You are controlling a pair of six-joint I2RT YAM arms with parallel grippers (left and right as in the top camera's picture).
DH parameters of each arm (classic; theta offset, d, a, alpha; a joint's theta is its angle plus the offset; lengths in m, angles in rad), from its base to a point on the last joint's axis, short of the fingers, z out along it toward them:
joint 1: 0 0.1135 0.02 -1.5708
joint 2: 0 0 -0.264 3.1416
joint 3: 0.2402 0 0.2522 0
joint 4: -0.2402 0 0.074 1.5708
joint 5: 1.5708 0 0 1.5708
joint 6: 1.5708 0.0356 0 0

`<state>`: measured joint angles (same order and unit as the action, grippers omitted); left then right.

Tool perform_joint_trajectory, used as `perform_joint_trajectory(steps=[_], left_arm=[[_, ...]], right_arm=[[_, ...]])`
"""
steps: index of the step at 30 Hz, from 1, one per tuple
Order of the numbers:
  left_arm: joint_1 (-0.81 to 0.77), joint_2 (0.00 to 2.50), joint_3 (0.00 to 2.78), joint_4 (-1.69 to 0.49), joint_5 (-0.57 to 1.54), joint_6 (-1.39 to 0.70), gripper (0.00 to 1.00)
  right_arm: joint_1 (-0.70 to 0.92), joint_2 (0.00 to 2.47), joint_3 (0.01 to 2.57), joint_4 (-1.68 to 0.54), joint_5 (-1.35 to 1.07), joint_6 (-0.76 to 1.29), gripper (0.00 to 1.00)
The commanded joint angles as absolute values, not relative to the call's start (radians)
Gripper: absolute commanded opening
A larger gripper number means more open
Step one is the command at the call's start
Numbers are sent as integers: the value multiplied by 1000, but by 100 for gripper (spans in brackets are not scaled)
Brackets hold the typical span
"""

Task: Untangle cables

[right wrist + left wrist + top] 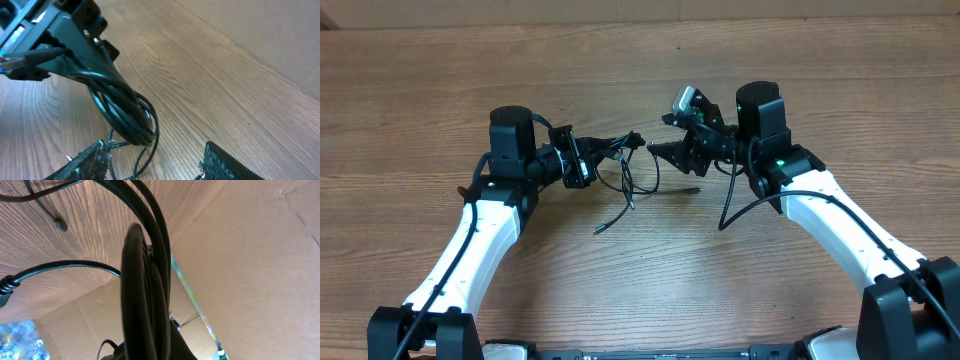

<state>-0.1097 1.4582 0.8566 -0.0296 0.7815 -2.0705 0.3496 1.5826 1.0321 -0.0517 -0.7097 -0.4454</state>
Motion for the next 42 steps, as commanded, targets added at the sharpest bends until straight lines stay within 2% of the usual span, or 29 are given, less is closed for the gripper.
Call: perform_joint_trajectory(steps=[1,2,3,11,16,24,27,29,34,39,41,42], left_arm=[[-112,1453,865,-23,799,-2084,5],[-112,1453,865,-26,797,-2084,4],[-112,1453,865,-26,797,-2084,4],[-112,1453,865,-25,797,-2084,4],[-112,1453,865,-25,796,-2084,4],[-112,1453,865,-25,797,-2084,4],[-112,1453,865,-25,797,-2084,4],[-112,1453,865,-25,797,-2084,5],[-112,1453,865,-25,805,-2084,5],[-112,1453,865,-25,826,-2084,5],[-112,1453,865,-25,852,-2084,4],[-112,1453,865,-25,859,-2084,4]], right_arm=[[354,1605,1034,-47,-754,-454,68],[354,1605,1034,-54,-754,-453,85],[354,1605,1034,-55,-754,-444,89],[352,1605,1034,-53,-843,-429,83],[353,1632,1034,-53,-919,-533,72],[353,1689,1034,63,-945,-559,69],[359,1730,1034,94,-944,-558,62],[360,1736,1034,94,-964,-547,52],[369,1736,1034,118,-1039,-548,47],[400,1745,1034,162,-995,-548,34],[404,1745,1034,163,-981,-548,29],[404,1745,1034,163,-962,-548,17]])
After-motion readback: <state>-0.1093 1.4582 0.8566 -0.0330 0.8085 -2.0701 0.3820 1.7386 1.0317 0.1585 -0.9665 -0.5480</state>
